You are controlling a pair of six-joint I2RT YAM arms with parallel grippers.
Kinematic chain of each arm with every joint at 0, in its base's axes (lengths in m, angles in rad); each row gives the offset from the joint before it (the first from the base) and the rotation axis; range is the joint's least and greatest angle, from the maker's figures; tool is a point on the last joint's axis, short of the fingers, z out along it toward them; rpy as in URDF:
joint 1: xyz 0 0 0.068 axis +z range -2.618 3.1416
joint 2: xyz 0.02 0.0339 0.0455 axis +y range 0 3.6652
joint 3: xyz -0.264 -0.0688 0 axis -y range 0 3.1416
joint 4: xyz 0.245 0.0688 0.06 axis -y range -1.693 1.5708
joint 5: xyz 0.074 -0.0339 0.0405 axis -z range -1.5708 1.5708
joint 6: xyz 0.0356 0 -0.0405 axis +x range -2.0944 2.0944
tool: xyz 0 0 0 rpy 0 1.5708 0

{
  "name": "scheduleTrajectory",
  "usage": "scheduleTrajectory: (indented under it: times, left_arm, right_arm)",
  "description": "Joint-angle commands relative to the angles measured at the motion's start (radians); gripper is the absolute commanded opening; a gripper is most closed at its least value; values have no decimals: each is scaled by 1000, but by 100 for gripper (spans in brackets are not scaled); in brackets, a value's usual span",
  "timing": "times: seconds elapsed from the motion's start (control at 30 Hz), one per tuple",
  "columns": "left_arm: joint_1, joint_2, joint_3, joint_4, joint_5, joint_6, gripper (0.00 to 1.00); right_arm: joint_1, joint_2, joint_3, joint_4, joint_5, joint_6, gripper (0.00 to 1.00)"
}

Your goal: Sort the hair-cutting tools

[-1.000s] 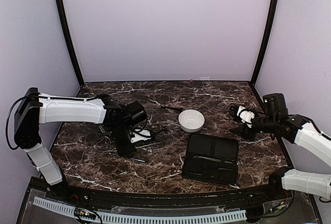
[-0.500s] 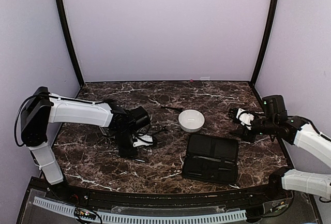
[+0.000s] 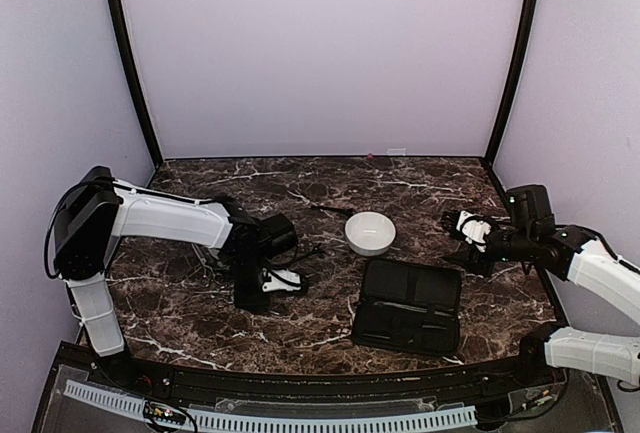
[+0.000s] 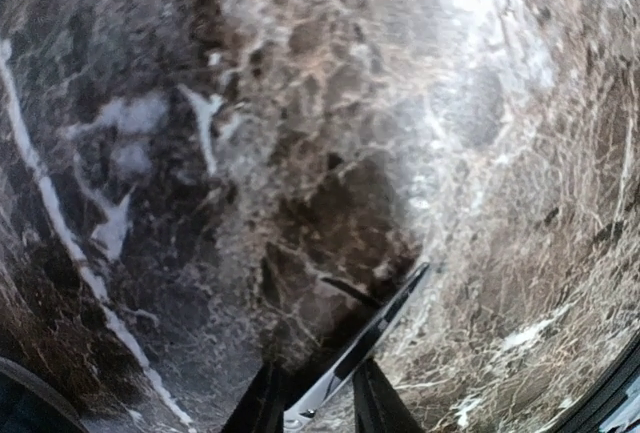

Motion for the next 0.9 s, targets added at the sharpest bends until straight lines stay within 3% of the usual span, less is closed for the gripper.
scheduleTrajectory:
  times: [0.0, 0.4, 0.5, 0.63, 0.73, 0.8, 0.87]
  left_arm:
    - [-25, 64, 41, 29, 47, 19, 21]
    - [-107, 169, 225, 185, 121, 14, 15]
    - [-115, 199, 264, 205, 20, -39, 23]
    - [-120, 204, 314, 195, -200, -195, 26]
    - [-120, 131, 255, 202, -254, -260, 26]
    - [-120, 49, 188, 227, -243, -287, 34]
    - [-117, -34, 128, 227, -207, -310, 54]
  right_arm:
    - [-3, -2, -14, 36, 13, -8, 49]
    - [-4, 8, -26, 55, 49, -9, 49]
    - [-4, 9, -26, 55, 49, -10, 49]
    - [-5, 7, -27, 53, 50, -10, 49]
    - [-5, 4, -29, 54, 53, -10, 49]
    - [-4, 3, -29, 55, 51, -9, 49]
    - [-5, 5, -27, 54, 47, -10, 49]
